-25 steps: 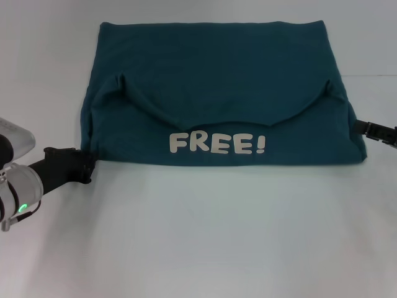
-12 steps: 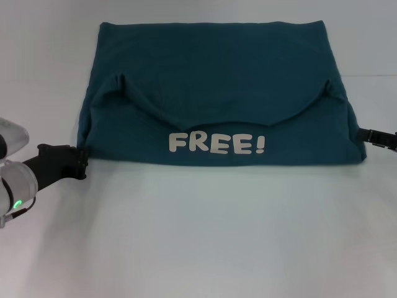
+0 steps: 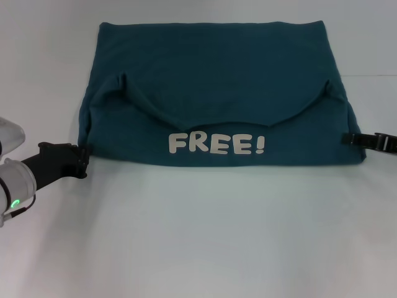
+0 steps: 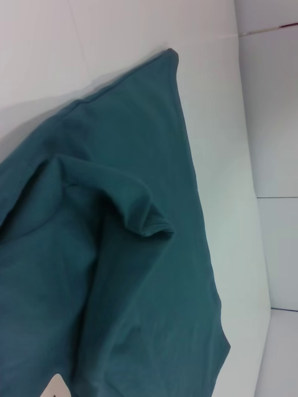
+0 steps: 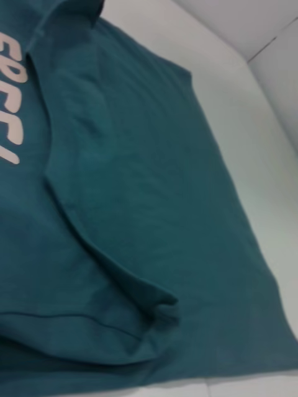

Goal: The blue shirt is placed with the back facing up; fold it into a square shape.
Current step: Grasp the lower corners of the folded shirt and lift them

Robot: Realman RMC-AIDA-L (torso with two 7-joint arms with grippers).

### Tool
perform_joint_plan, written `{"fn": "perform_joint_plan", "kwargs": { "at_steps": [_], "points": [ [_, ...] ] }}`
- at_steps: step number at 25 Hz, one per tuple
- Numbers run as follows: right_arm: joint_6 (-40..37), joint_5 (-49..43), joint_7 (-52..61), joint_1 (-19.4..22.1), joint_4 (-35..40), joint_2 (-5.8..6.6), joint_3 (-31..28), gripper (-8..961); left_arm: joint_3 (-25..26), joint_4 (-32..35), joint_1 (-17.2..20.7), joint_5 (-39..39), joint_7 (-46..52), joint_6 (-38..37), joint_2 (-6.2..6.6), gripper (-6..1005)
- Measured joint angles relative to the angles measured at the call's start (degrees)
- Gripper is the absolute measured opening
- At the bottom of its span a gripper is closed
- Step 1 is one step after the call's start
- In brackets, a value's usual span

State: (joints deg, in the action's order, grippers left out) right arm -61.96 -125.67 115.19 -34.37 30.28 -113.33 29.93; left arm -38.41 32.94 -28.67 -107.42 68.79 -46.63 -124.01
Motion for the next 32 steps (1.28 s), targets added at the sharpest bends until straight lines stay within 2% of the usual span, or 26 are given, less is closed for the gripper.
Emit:
{"fn": "perform_joint_plan", "kwargs": {
  "at_steps": [5,14,23,28,32],
  "points": [
    [2.1,0.0,2.2,-0.2,0.0,-0.55,3.1,616,0.0,0.0,-0.3,-0.1,0.0,0.0,0.0,14],
    [3.1,0.0,1.9,0.8,0.0,-0.78,2.8,606,0.0,-0.2,-0.4,-0.2,0.6,0.0,0.09,14],
    [3.7,0.0,1.6,0.5,-0.1,-1.89,3.2,596,0.0,-0.2,-0.6,-0.2,0.7,0.0,0.09,14],
    [3.5,0.0,1.6,1.1,-0.1,-1.89,3.3,359,0.0,-0.2,-0.6,-0.2,0.7,-0.1,0.08,13],
    [3.3,0.2,1.4,1.7,0.4,-1.88,3.4,272,0.0,-0.1,-0.6,-0.2,1.2,-0.1,0.07,13]
  ]
}}
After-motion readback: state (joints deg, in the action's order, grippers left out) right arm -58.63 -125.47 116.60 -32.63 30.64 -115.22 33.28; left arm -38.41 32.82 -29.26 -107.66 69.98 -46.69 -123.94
